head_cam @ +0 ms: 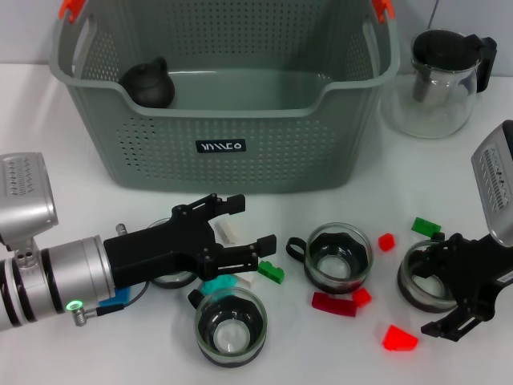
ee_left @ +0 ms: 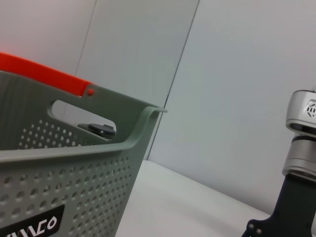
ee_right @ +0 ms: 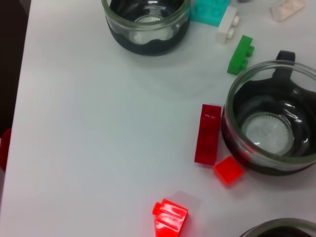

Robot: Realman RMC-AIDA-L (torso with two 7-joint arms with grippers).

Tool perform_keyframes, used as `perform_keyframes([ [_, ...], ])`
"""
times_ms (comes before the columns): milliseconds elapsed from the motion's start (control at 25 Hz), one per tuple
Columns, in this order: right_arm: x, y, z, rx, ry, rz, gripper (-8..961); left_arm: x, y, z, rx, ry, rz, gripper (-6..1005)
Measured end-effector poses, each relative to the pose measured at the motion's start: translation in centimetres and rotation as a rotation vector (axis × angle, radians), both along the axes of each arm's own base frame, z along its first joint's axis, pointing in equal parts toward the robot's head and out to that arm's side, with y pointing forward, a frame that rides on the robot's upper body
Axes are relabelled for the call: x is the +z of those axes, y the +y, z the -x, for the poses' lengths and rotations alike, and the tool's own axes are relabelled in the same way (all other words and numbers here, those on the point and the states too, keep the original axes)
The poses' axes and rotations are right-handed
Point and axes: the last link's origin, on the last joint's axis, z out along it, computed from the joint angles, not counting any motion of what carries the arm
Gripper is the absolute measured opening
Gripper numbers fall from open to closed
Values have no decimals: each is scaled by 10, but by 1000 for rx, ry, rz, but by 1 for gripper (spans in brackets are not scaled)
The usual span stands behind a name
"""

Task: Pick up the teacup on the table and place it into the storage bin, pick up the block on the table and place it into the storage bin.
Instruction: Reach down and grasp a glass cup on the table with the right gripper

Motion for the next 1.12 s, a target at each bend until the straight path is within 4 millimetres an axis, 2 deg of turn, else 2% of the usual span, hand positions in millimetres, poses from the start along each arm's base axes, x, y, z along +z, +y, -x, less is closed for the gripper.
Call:
perform_keyframes([
  [240,-3,0,0,-13,-16,-5,928,0,1,0,3,2,-3,932],
  [640,-3,0,1,-21,-31,-7,826,-2,0,3,15,12,-7,932],
  [880,-3,1,1,-27,-66,-13,602,-3,0,3,15,11,-7,932],
  [1080,-1,5,5,-61,-75,-31,373,-2,0,3,18,9,-11,933],
  [1120,0,5,6,-66,-76,-31,294,-2,0,4,20,8,-13,933],
])
